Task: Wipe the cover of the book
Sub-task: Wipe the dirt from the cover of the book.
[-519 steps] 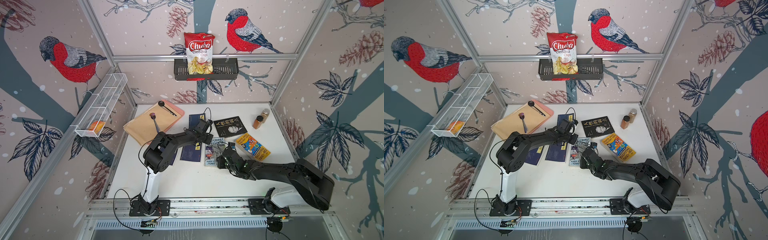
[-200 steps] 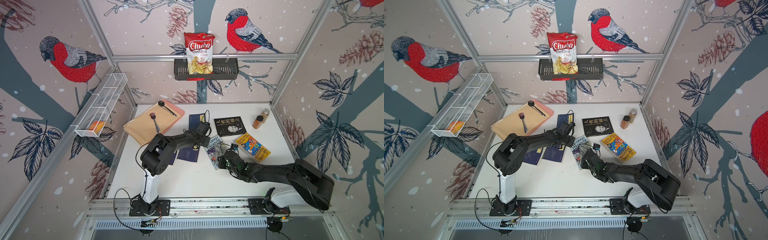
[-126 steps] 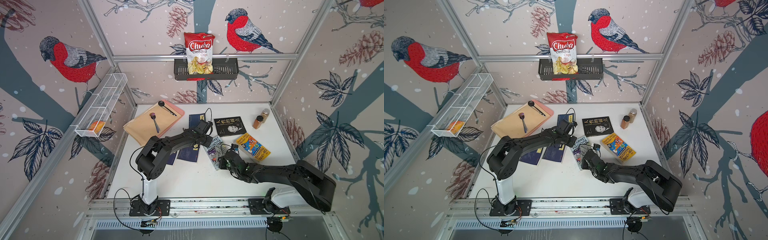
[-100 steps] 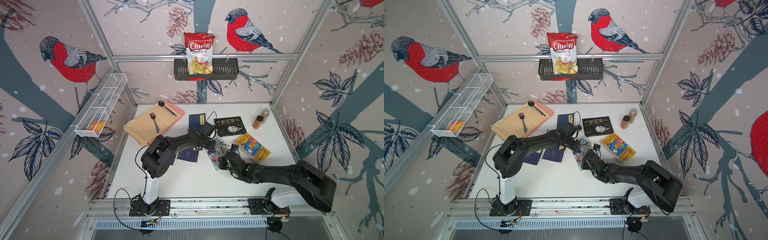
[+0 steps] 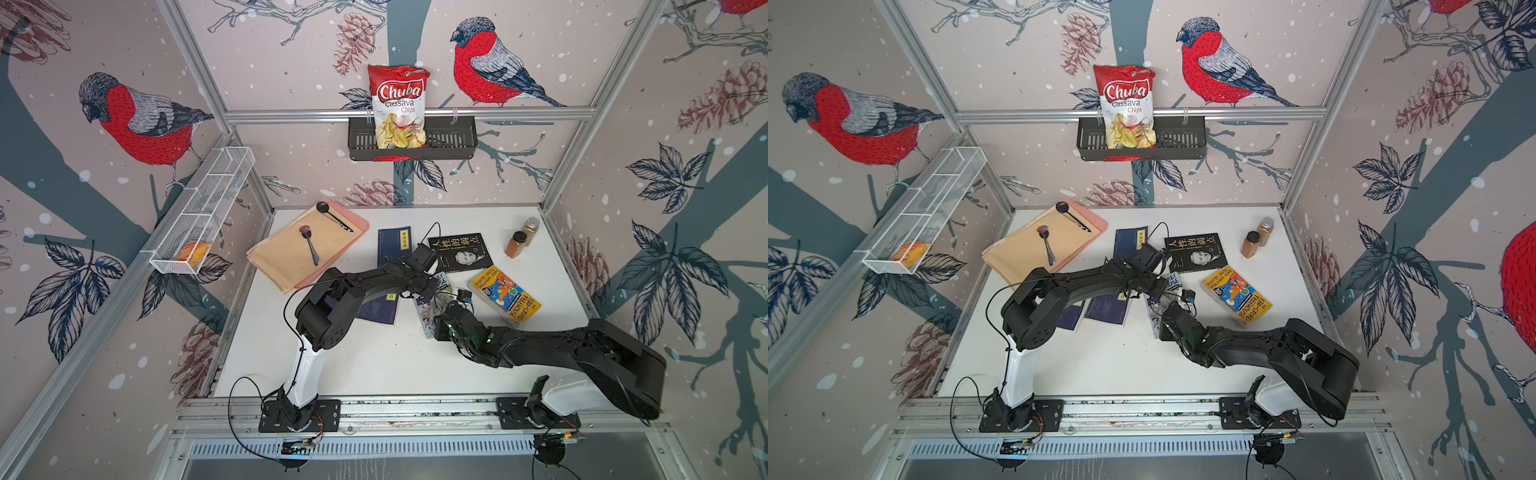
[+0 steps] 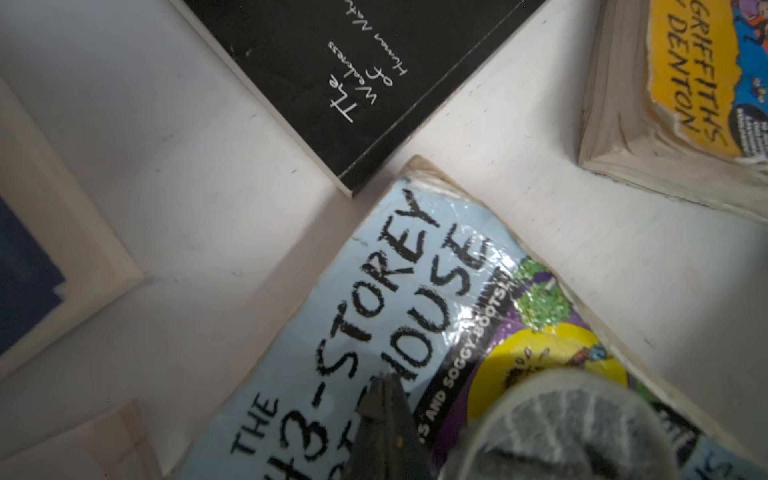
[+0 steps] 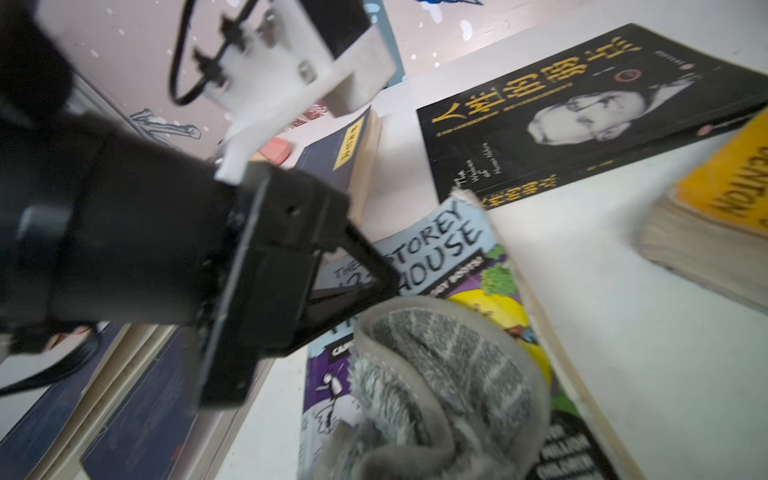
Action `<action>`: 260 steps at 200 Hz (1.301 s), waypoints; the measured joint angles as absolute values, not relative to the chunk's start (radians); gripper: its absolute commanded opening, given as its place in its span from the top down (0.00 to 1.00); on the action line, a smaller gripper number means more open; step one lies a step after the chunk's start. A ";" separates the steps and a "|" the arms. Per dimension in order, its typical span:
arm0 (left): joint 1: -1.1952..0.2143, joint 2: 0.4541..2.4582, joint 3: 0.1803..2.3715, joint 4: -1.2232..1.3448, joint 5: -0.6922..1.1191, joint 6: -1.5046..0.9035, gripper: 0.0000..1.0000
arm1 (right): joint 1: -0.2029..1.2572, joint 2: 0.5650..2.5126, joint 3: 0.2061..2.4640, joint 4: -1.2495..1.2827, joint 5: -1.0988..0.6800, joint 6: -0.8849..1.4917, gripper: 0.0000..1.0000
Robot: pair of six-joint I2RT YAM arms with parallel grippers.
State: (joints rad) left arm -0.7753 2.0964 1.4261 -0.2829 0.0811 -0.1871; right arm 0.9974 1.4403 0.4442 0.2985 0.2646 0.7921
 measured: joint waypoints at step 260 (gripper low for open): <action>-0.775 2.099 1.367 -0.123 0.067 -0.187 0.98 | 0.801 1.299 0.310 0.348 0.122 0.804 0.94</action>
